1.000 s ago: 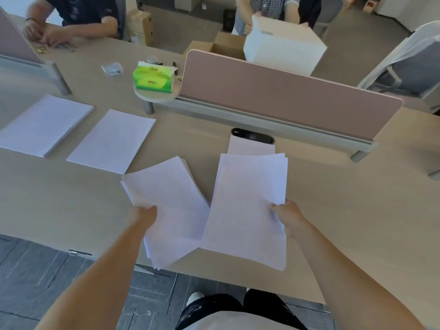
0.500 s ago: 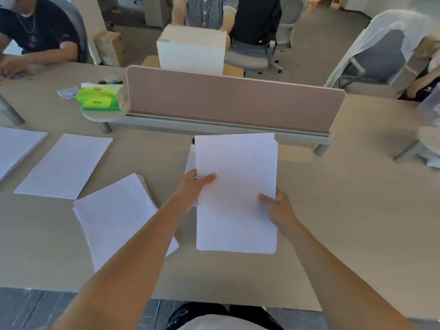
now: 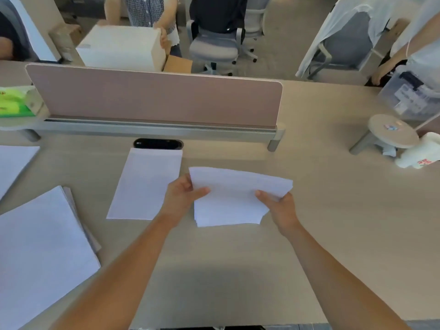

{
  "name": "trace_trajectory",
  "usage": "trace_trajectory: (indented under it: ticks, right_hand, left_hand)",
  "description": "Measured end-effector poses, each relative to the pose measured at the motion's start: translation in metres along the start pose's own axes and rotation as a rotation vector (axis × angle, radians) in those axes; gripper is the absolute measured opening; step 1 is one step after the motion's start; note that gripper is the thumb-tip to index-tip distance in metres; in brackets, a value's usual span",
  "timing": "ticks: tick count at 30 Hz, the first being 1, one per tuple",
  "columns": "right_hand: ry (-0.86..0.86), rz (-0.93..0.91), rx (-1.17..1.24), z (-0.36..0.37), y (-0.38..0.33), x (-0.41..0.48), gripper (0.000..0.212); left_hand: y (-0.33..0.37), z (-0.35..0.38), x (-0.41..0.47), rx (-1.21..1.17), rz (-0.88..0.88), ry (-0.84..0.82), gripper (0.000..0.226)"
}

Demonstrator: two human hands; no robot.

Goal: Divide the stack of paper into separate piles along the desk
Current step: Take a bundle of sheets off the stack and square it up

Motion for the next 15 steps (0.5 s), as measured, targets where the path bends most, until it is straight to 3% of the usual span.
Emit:
trace_trajectory:
  ticks: [3,6,10,15]
  right_hand:
    - [-0.051,-0.003,0.039,-0.003,-0.002,0.006,0.015]
    - [-0.065,-0.036,0.071,-0.001,-0.009,0.014,0.016]
    - [-0.09,-0.06,0.054,-0.01,-0.02,0.027,0.019]
    - [-0.14,0.023,0.012,-0.021,-0.017,0.036,0.021]
  left_hand:
    - [-0.003,0.02,0.003,0.063,-0.017,0.018,0.019]
    - [0.002,0.035,0.005,0.06,-0.039,0.151,0.017]
    - [0.008,0.035,0.011,0.073,0.011,0.171,0.051]
    - [-0.004,0.037,0.023,0.132,-0.076,0.072,0.071]
Point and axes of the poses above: each hand's wrist, its own x-axis towards the middle knuckle, its own z-axis out of the palm, y = z × x, the point moved 2 cm from there along x, towards the middle knuckle, and after that the axes turned 5 degrees about x, right-handed, at the moved point
